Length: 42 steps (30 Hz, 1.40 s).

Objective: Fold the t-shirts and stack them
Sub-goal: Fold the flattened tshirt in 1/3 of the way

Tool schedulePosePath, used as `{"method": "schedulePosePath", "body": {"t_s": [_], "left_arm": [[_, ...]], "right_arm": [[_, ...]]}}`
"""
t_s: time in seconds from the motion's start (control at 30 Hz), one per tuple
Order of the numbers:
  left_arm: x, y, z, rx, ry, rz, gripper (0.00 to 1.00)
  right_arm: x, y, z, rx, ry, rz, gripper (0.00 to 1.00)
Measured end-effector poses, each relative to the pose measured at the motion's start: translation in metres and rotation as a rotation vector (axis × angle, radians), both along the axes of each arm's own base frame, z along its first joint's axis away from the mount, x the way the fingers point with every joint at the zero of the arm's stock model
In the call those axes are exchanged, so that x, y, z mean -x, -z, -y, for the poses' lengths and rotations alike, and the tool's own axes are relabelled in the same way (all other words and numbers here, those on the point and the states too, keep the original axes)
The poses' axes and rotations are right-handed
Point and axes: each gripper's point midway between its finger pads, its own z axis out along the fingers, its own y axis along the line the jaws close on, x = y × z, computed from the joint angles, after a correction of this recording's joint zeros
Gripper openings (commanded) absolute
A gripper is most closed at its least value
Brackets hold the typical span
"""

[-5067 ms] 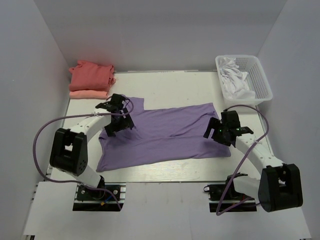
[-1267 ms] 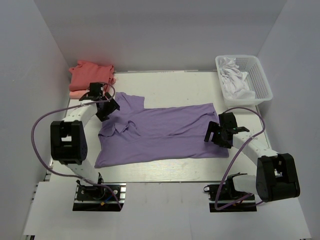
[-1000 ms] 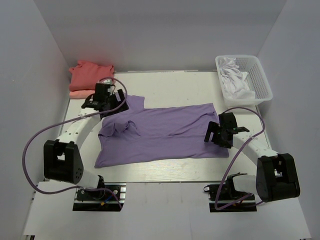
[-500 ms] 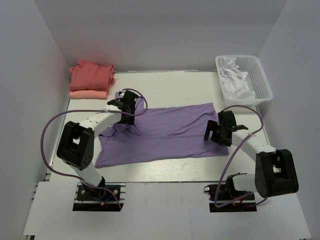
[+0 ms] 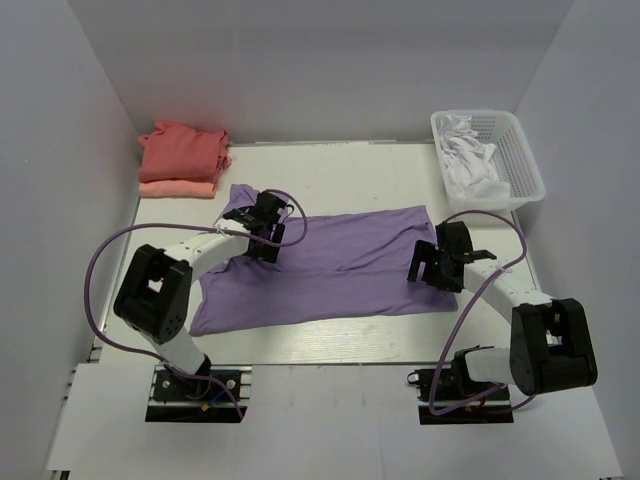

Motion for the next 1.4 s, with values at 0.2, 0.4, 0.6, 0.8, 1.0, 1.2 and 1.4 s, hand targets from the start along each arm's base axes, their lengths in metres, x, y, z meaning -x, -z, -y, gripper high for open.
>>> {"method": "schedulePosePath", "body": {"t_s": [0.2, 0.4, 0.6, 0.8, 1.0, 1.2, 1.4], "left_arm": [[-0.002, 0.013, -0.007, -0.057, -0.011, -0.021, 0.96], [-0.006, 0.024, -0.017, -0.136, -0.059, -0.018, 0.81], [-0.015, 0.014, -0.025, -0.148, -0.116, 0.059, 0.61], [-0.028, -0.013, -0.030, -0.126, -0.151, 0.176, 0.26], [-0.040, -0.020, -0.030, -0.134, -0.138, 0.226, 0.00], [-0.050, -0.022, -0.027, -0.147, -0.088, 0.257, 0.00], [-0.063, -0.027, -0.029, -0.201, -0.001, 0.291, 0.46]], "right_arm": [[0.000, 0.000, 0.000, 0.000, 0.000, 0.001, 0.90], [0.000, 0.000, 0.001, 0.002, 0.002, 0.002, 0.90], [0.000, 0.000, 0.001, 0.002, 0.002, 0.002, 0.90], [0.000, 0.000, 0.001, 0.003, 0.002, 0.002, 0.90], [0.000, 0.000, 0.001, 0.003, 0.003, 0.002, 0.90], [0.000, 0.000, 0.001, 0.003, 0.003, 0.003, 0.90], [0.000, 0.000, 0.001, 0.003, 0.003, 0.002, 0.90]]}}
